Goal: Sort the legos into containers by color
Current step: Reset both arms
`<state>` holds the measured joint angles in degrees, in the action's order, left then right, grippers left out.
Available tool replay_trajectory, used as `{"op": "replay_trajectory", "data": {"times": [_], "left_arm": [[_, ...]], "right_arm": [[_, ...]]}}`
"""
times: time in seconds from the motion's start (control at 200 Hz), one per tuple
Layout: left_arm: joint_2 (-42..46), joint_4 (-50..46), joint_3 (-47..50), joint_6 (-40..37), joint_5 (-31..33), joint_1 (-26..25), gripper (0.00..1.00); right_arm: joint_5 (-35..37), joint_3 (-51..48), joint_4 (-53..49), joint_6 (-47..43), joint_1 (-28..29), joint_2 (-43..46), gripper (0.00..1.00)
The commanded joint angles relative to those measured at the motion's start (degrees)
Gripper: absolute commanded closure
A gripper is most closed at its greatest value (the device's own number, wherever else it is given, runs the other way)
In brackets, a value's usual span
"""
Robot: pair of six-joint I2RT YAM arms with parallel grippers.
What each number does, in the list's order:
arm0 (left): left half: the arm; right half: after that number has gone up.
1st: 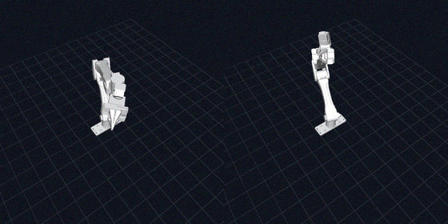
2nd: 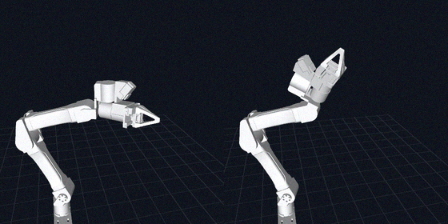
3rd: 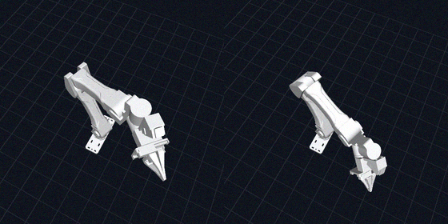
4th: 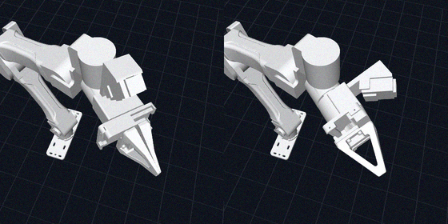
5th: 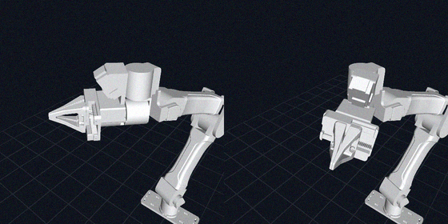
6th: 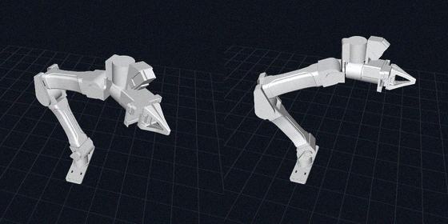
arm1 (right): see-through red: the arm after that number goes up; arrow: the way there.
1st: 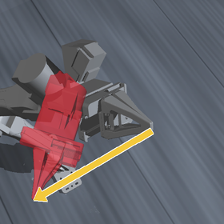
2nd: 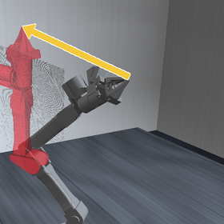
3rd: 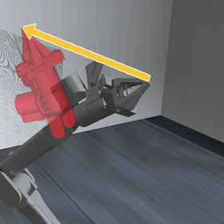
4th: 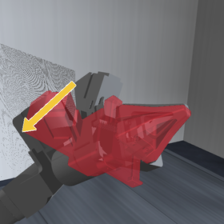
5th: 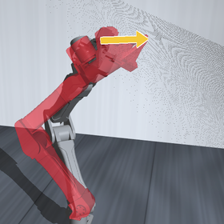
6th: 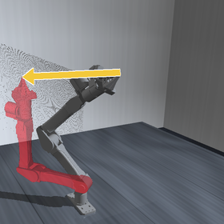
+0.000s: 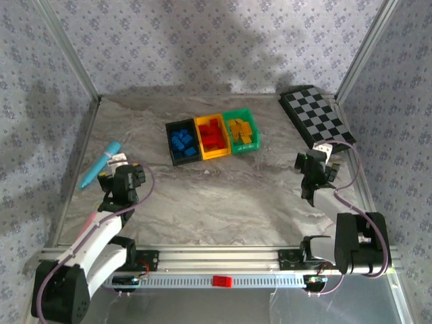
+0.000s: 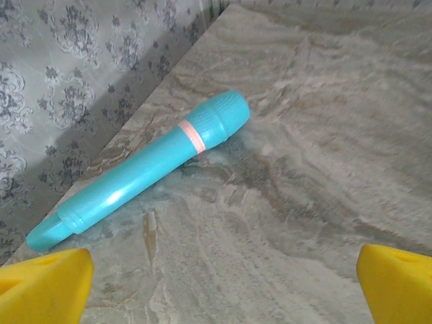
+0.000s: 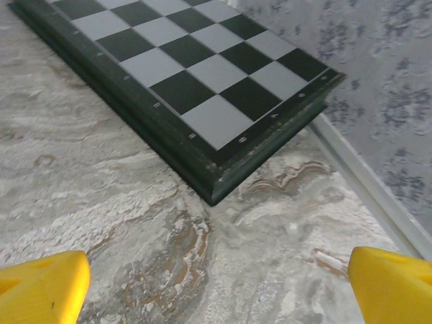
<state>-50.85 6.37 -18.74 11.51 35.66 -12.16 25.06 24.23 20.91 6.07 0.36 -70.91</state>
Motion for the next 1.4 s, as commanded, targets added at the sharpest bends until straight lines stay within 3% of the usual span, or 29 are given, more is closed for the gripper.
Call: {"op": "replay_trajectory", "data": {"times": [0.0,0.21,0.33,0.5,0.725,0.915,0.975,1.044,1.154,1.289,1.394], "left_arm": [[-4.2,9.2,0.7,-3.5,1.2,1.9,0.0],[-11.2,24.5,4.0,-12.4,-6.9,3.9,0.0],[-12.3,29.9,5.3,-10.2,-12.7,7.4,0.0],[-16.7,34.5,4.3,-9.4,-15.7,10.4,0.0],[-24.9,37.7,0.0,-7.1,-19.5,11.8,0.0],[-38.0,48.6,-1.7,-8.9,-26.9,12.2,0.0],[-36.3,41.1,-3.9,-9.4,-28.8,12.2,0.0],[-37.4,41.9,-4.3,-9.7,-29.4,12.2,0.0],[-37.1,40.7,-4.7,-9.6,-29.4,12.2,0.0],[-37.1,40.8,-4.6,-9.6,-29.4,12.2,0.0],[-37.0,40.7,-4.7,-9.6,-29.4,12.2,0.0]], "right_arm": [[-9.2,-1.1,9.8,-4.1,-1.7,-0.9,0.01],[-20.0,-3.5,17.8,-6.4,-2.8,-5.2,0.0],[-26.3,-3.0,19.5,-8.4,-2.4,-7.6,0.0],[-26.0,-0.9,18.4,-12.2,0.4,-10.5,0.0],[-27.5,3.3,13.1,-10.4,-1.3,-13.3,0.0],[-29.8,5.5,10.8,-9.6,-2.8,-14.9,0.0],[-30.1,4.6,12.1,-9.6,-2.8,-14.6,0.0],[-29.1,2.7,14.8,-10.0,-2.4,-14.0,0.0],[-28.9,-5.1,31.3,-10.4,-1.8,-16.2,0.0],[-25.0,-1.4,22.8,-8.3,-2.2,-15.8,0.0],[-23.9,-1.5,24.0,-8.2,-2.0,-16.0,0.0]]}}
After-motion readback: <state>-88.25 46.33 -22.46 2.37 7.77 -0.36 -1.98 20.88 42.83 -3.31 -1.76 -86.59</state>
